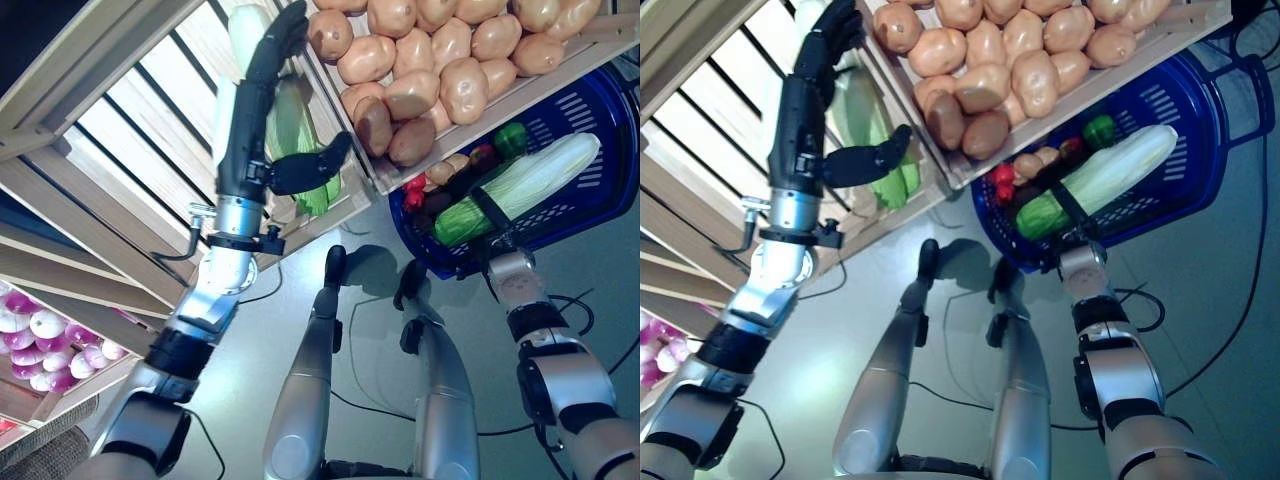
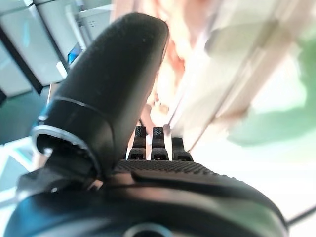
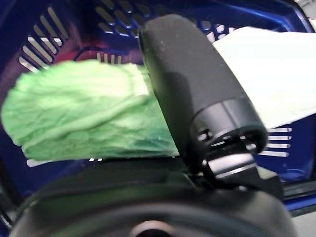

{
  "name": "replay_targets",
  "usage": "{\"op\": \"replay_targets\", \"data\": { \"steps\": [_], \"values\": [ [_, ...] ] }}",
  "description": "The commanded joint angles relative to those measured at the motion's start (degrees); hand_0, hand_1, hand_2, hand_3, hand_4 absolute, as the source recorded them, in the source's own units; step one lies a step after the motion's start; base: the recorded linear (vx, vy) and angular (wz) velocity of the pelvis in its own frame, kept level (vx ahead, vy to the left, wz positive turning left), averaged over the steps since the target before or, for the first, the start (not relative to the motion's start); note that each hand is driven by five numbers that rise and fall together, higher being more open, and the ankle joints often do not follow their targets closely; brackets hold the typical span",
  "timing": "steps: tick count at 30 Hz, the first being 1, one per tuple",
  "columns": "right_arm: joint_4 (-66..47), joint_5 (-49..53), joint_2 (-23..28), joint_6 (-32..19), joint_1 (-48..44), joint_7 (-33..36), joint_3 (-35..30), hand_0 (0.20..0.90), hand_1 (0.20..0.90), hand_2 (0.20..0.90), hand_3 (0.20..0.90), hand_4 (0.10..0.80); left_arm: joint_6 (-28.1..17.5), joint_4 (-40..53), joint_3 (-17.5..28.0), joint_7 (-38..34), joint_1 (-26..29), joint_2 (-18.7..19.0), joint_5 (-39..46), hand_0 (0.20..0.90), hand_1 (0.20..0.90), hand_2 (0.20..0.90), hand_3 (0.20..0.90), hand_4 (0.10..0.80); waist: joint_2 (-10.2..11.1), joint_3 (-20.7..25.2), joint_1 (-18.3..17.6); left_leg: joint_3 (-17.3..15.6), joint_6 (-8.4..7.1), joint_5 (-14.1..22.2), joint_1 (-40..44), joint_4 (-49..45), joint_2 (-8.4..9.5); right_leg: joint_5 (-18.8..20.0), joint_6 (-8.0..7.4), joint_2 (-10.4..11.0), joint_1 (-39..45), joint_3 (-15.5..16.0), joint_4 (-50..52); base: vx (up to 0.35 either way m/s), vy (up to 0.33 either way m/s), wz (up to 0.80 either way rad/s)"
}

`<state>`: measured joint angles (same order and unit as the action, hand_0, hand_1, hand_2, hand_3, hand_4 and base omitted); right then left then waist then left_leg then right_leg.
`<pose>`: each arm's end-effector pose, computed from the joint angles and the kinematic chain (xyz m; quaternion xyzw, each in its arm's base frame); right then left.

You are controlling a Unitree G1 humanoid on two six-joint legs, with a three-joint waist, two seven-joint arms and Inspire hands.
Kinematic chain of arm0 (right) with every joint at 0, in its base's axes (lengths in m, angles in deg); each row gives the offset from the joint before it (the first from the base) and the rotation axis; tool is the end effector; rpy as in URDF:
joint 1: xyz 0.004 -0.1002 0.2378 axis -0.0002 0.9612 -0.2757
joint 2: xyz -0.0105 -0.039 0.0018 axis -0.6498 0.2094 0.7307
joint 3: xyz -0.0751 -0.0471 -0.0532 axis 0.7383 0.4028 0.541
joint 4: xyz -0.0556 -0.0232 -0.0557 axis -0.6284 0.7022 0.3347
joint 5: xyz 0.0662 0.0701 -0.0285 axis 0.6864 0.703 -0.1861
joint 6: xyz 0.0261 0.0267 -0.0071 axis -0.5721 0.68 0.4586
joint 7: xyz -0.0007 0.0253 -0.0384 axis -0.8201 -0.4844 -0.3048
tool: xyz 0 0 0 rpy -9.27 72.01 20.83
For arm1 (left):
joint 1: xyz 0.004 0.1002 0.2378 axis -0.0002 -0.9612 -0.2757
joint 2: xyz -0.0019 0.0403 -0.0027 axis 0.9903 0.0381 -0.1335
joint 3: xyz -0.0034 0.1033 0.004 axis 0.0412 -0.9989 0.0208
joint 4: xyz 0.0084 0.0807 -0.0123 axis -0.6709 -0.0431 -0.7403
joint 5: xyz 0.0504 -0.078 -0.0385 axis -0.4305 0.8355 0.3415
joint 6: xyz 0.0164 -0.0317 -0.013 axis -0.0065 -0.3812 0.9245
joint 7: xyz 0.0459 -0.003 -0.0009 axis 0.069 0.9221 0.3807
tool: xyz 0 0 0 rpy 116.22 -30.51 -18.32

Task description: Put vegetables into the basket

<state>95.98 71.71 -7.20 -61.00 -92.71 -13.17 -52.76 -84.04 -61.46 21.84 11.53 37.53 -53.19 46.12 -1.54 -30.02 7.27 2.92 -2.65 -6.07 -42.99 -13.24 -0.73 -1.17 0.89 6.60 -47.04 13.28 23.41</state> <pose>0.3286 -0.2296 0.0985 0.4808 0.0789 -0.2387 0.8400 0.2706 0.1867 0.1777 0.2376 -0.4308 0.0262 0.8702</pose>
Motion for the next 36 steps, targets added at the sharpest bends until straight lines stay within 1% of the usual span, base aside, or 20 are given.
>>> {"op": "replay_targets", "data": {
  "steps": [1, 3, 5, 6, 8, 9, 10, 11, 13, 15, 17, 20, 22, 24, 26, 29, 30, 32, 34, 36],
  "values": [
    [-7.1, 1.7, 5.3, -4.6, 6.5, -2.4, -2.4, 0.9, 0.9, 0.9, 0.9, 0.8, -2.3, 9.7, 6.9, -5.9, -0.2, 3.8, -7.9, 0.9, 0.9, 0.9, 0.9, 0.8, -1.6, 0.2, -0.4, 0.2, -0.33, 0.3, -0.7, -1.5, 3.15, 3.9, -3.51, 0.6, 5.5, -0.8, -5.3, 0.0, 0.0, 0.0],
    [-8.7, 0.8, 6.0, -4.7, 9.1, -2.8, -3.3, 0.9, 0.9, 0.9, 0.9, 0.8, -0.9, 9.4, 8.7, -6.8, -2.5, 6.0, -8.0, 0.9, 0.9, 0.9, 0.9, 0.8, -1.6, 0.2, -0.4, 0.0, -0.31, 0.3, -0.6, -1.4, 2.95, 3.9, -3.49, 0.8, 5.7, -0.6, -5.4, 0.0, 0.0, 0.0],
    [-9.8, 1.1, 6.3, -4.6, 11.0, -3.9, -4.1, 0.9, 0.9, 0.9, 0.9, 0.8, 0.8, 8.5, 9.9, -5.2, -4.3, 7.0, -6.6, 0.9, 0.9, 0.9, 0.9, 0.8, -1.5, 0.2, -0.4, -0.2, -0.28, 0.3, -0.5, -1.1, 2.82, 3.9, -3.55, 0.9, 5.9, -0.4, -5.5, 0.0, 0.0, 0.0],
    [-10.5, 1.6, 6.6, -4.5, 11.9, -4.5, -4.6, 0.9, 0.9, 0.9, 0.9, 0.8, 3.2, 7.3, 10.2, -5.2, -5.5, 7.8, -9.0, 0.9, 0.9, 0.9, 0.9, 0.8, -1.6, 0.2, -0.5, -0.2, -0.3, 0.2, -0.3, -1.0, 2.85, 4.0, -3.61, 0.9, 6.0, -0.4, -5.7, -0.015, -0.021, 0.03],
    [-11.3, 1.7, 6.9, -4.6, 12.8, -4.3, -4.9, 0.9, 0.9, 0.9, 0.9, 0.8, 5.2, 5.6, 10.0, -6.4, -6.9, 8.7, -10.5, 0.9, 0.9, 0.9, 0.9, 0.8, -1.7, 0.2, -0.7, 0.0, -0.34, 0.1, -0.1, -0.9, 2.91, 4.2, -3.74, 0.9, 6.2, -0.5, -6.0, -0.008, -0.001, 0.02],
    [-11.6, 1.8, 7.5, -4.3, 13.2, -3.8, -5.4, 0.9, 0.9, 0.9, 0.9, 0.8, 7.4, 4.4, 10.4, -6.4, -8.1, 9.2, -10.3, 0.9, 0.9, 0.9, 0.9, 0.8, -1.8, 0.2, -0.7, -0.1, -0.34, -0.1, 0.0, -0.7, 2.89, 4.4, -3.82, 0.9, 6.3, -0.5, -6.4, 0.0, 0.0, 0.0],
    [-11.3, 2.3, 8.5, -4.2, 14.0, -4.2, -5.6, 0.9, 0.9, 0.9, 0.9, 0.8, 7.8, 2.4, 11.0, -7.1, -10.1, 9.6, -6.5, 0.9, 0.9, 0.9, 0.9, 0.8, -2.2, 0.2, -0.7, -0.4, -0.45, -0.2, 0.1, -0.5, 2.74, 4.3, -3.84, 0.9, 6.5, -0.6, -6.6, -0.03, 0.027, -0.02],
    [-10.9, 2.6, 8.8, -4.1, 14.4, -5.0, -6.0, 0.9, 0.9, 0.9, 0.9, 0.8, 8.1, 1.5, 11.4, -7.4, -10.9, 9.8, -7.5, 0.9, 0.9, 0.9, 0.9, 0.8, -2.4, 0.2, -0.7, -0.6, -0.47, -0.2, 0.2, -0.4, 2.67, 4.2, -3.87, 0.9, 6.6, -0.5, -6.6, 0.0, 0.0, 0.0],
    [-10.2, 3.8, 9.5, -4.2, 14.5, -6.8, -6.6, 0.9, 0.9, 0.9, 0.9, 0.8, 10.1, -1.3, 10.9, -9.1, -12.0, 11.6, -11.2, 0.9, 0.9, 0.9, 0.9, 0.8, -2.8, 0.2, -0.7, -0.5, -0.59, -0.2, 0.2, -0.6, 2.81, 4.2, -3.95, 1.1, 6.7, -0.5, -6.6, 0.0, 0.0, 0.0],
    [-10.4, 4.8, 10.7, -4.1, 14.1, -7.0, -6.3, 0.9, 0.9, 0.9, 0.9, 0.8, 13.8, -3.2, 9.7, -11.1, -11.8, 14.0, -18.8, 0.9, 0.9, 0.9, 0.9, 0.8, -3.2, 0.2, -0.7, -0.5, -0.75, -0.4, 0.0, -0.7, 2.8, 4.2, -4.02, 1.3, 6.6, -0.5, -6.6, -0.023, 0.033, 0.01],
    [-10.0, 5.1, 11.5, -3.8, 14.1, -7.8, -6.1, 0.9, 0.9, 0.9, 0.9, 0.8, 15.2, -4.3, 8.7, -13.5, -11.4, 15.9, -24.0, 0.9, 0.9, 0.9, 0.9, 0.8, -3.4, 0.2, -0.9, -0.9, -0.88, -0.5, 0.0, -0.7, 2.59, 4.1, -4.02, 1.5, 6.7, -0.4, -6.6, -0.006, 0.016, 0.0],
    [-9.6, 6.1, 12.2, -3.5, 14.3, -9.3, -5.2, 0.9, 0.9, 0.9, 0.9, 0.8, 17.8, -5.8, 6.2, -18.8, -8.7, 20.2, -34.1, 0.9, 0.9, 0.9, 0.9, 0.8, -3.6, 0.2, -1.4, -1.4, -1.03, -0.6, -0.3, -0.6, 2.2, 4.1, -4.14, 1.9, 6.3, -0.4, -6.6, 0.0, 0.0, 0.0],
    [-10.1, 7.4, 12.5, -3.9, 14.5, -10.3, -4.6, 0.9, 0.9, 0.9, 0.9, 0.8, 19.4, -6.1, 4.5, -21.6, -6.4, 21.8, -39.5, 0.9, 0.9, 0.9, 0.9, 0.8, -3.5, 0.2, -1.7, -1.8, -0.91, -0.9, -0.4, 0.0, 2.02, 4.4, -4.1, 2.0, 6.1, -0.3, -7.1, 0.0, 0.0, 0.0],
    [-10.0, 8.4, 12.8, -4.4, 14.7, -12.4, -4.2, 0.9, 0.9, 0.9, 0.9, 0.8, 20.3, -8.2, 1.9, -25.0, -3.8, 24.0, -43.2, 0.9, 0.9, 0.9, 0.9, 0.8, -3.5, 0.2, -2.2, -2.0, -0.95, -0.9, -0.5, 0.3, 1.89, 4.6, -4.21, 1.9, 5.7, -0.5, -7.1, 0.0, 0.0, 0.0],
    [-9.8, 8.4, 12.9, -4.7, 14.5, -13.1, -4.0, 0.9, 0.9, 0.9, 0.9, 0.8, 21.0, -9.8, -0.1, -26.9, -1.6, 25.1, -44.7, 0.9, 0.9, 0.9, 0.9, 0.8, -3.5, 0.2, -2.6, -2.3, -1.06, -0.9, -0.5, 0.3, 1.73, 4.6, -4.26, 2.0, 5.4, -0.6, -6.9, -0.004, 0.008, -0.02],
    [-9.3, 8.8, 13.0, -5.1, 13.6, -13.4, -3.2, 0.9, 0.9, 0.9, 0.9, 0.8, 21.8, -13.3, -4.3, -31.2, 2.8, 26.2, -44.5, 0.9, 0.9, 0.9, 0.9, 0.8, -3.4, 0.2, -3.2, -2.6, -1.13, -0.9, -0.8, 0.2, 1.51, 4.6, -4.34, 1.9, 4.8, -0.9, -6.5, -0.009, 0.009, -0.05],
    [-9.2, 8.8, 13.0, -5.1, 13.6, -13.5, -3.3, 0.9, 0.9, 0.9, 0.9, 0.8, 21.8, -13.5, -4.6, -31.4, 3.2, 26.2, -44.4, 0.9, 0.9, 0.9, 0.9, 0.8, -3.3, 0.2, -3.1, -2.6, -1.13, -1.0, -0.9, 0.2, 1.52, 4.6, -4.34, 1.9, 4.7, -0.9, -6.5, 0.0, 0.0, 0.0],
    [-8.7, 9.7, 13.4, -5.3, 12.7, -13.7, -2.8, 0.9, 0.9, 0.9, 0.9, 0.8, 21.5, -16.5, -7.5, -35.4, 6.3, 25.9, -45.9, 0.9, 0.9, 0.9, 0.9, 0.8, -3.2, 0.2, -3.6, -2.7, -1.21, -0.9, -1.1, 0.0, 1.43, 4.7, -4.45, 1.8, 4.2, -1.1, -6.3, 0.0, 0.0, 0.0],
    [-8.5, 10.9, 13.6, -5.7, 12.0, -13.6, -2.7, 0.9, 0.9, 0.9, 0.9, 0.8, 21.1, -18.4, -9.9, -37.4, 8.5, 25.4, -47.1, 0.9, 0.9, 0.9, 0.9, 0.8, -3.2, 0.2, -3.9, -2.8, -1.32, -0.8, -1.2, -0.3, 1.4, 4.7, -4.53, 1.8, 3.9, -1.3, -5.9, 0.0, 0.0, 0.0],
    [-8.8, 10.8, 13.8, -6.0, 11.4, -12.9, -2.4, 0.9, 0.9, 0.9, 0.9, 0.8, 20.5, -20.2, -12.5, -37.9, 10.9, 25.0, -47.2, 0.9, 0.9, 0.9, 0.9, 0.8, -3.1, 0.2, -4.3, -2.9, -1.37, -0.7, -1.5, -0.5, 1.29, 4.6, -4.55, 1.8, 3.4, -1.5, -5.6, 0.0, 0.0, 0.0]
  ]
}}
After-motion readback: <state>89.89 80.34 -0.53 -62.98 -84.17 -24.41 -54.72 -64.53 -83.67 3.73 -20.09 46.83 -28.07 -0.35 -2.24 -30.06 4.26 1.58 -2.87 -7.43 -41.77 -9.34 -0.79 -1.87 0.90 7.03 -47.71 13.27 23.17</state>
